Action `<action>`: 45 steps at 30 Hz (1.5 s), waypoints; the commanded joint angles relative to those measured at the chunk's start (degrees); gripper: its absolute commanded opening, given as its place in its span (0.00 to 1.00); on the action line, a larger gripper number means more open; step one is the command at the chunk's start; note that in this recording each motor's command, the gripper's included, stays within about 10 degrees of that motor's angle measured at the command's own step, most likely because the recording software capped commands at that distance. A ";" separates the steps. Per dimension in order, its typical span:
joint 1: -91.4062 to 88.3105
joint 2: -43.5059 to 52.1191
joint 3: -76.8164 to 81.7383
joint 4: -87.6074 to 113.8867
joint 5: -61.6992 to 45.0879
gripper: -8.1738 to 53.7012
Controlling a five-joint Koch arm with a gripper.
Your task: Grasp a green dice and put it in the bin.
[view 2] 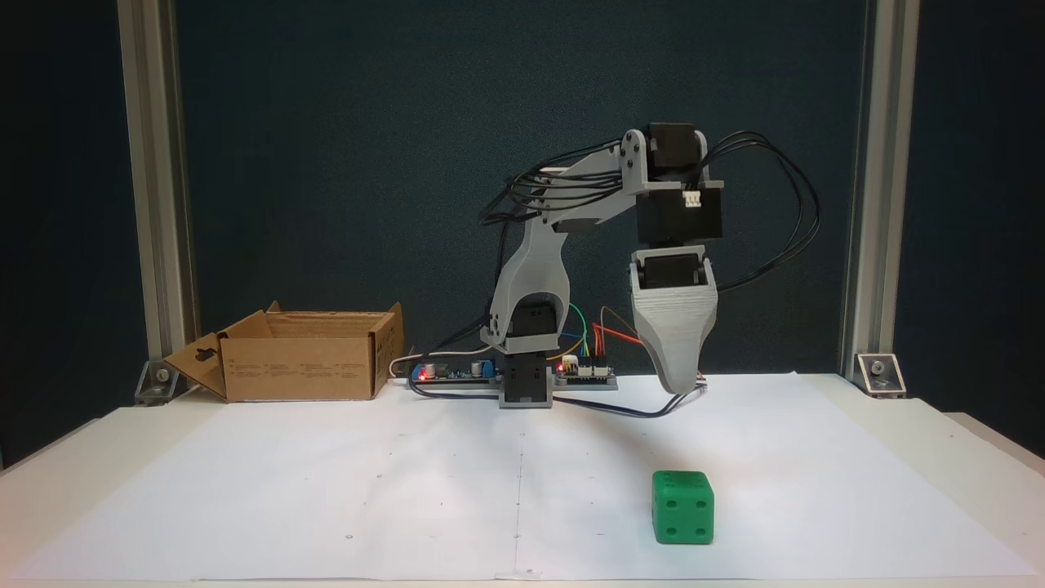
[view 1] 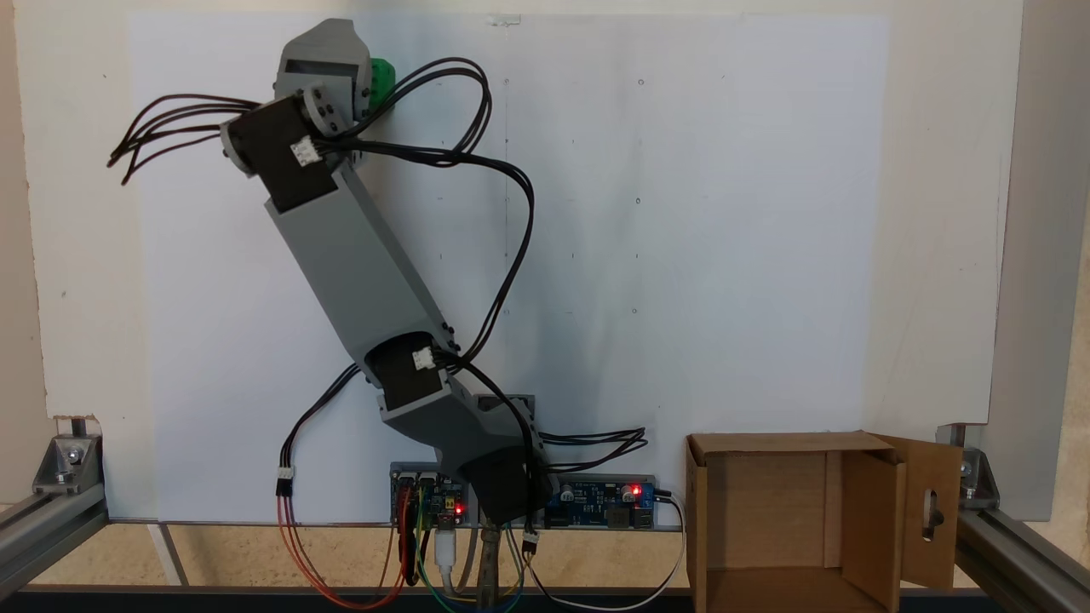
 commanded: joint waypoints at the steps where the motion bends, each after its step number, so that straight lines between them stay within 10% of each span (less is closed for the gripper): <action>1: 0.44 0.26 -4.75 -0.26 3.34 0.85; 45: 0.35 -16.35 -8.53 -3.25 3.25 0.83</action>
